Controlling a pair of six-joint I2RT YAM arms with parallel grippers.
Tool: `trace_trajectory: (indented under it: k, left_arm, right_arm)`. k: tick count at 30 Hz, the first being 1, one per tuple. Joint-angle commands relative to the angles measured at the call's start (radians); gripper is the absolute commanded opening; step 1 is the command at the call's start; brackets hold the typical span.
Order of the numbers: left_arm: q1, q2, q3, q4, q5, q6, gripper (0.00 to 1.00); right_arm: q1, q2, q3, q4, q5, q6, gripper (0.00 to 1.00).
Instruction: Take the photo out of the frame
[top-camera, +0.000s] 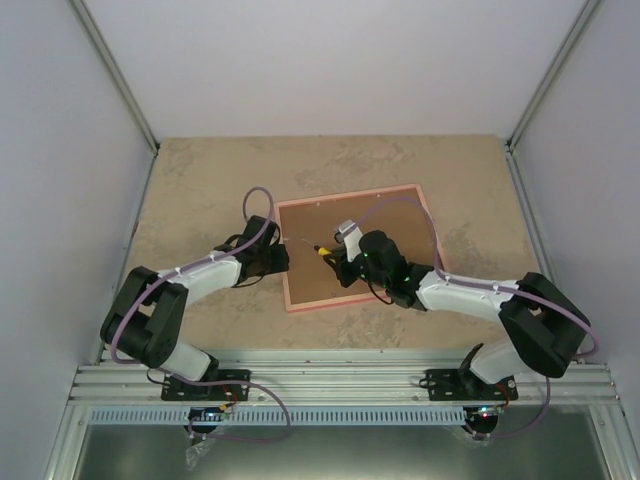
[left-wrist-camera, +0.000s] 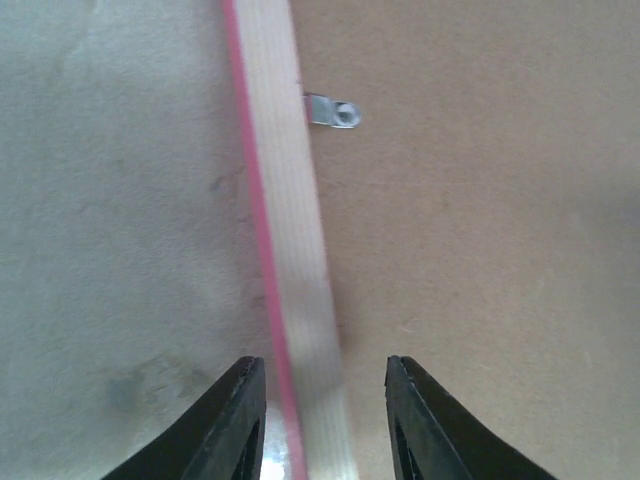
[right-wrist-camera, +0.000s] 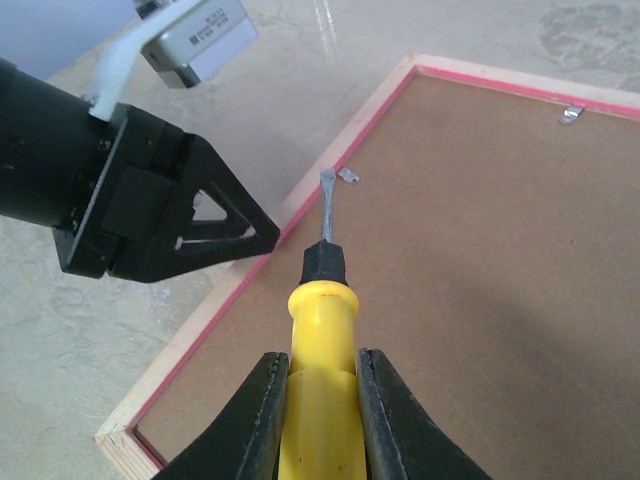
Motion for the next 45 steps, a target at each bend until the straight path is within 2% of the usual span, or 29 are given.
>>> trace_trajectory:
  k: [1, 11, 19, 24, 45]
  left_arm:
    - [-0.004, 0.003, 0.022, -0.037, -0.070, -0.009, 0.37]
    - [-0.004, 0.065, 0.026, 0.006, -0.033, -0.007, 0.36]
    - [-0.004, 0.076, 0.010, 0.025, -0.006, -0.002, 0.18]
    - [-0.002, 0.063, -0.003, 0.019, -0.005, -0.002, 0.13]
    - [-0.004, 0.031, -0.042, 0.038, 0.025, -0.011, 0.11]
  right_arm:
    - [-0.008, 0.022, 0.027, -0.002, -0.011, 0.009, 0.01]
    - [-0.015, 0.134, 0.094, -0.004, -0.043, 0.020, 0.00]
    - [-0.015, 0.256, 0.167, -0.006, -0.059, 0.039, 0.01]
    - [-0.015, 0.313, 0.196, 0.007, -0.075, 0.056, 0.00]
    - [0.001, 0.442, 0.253, 0.062, -0.039, 0.112, 0.01]
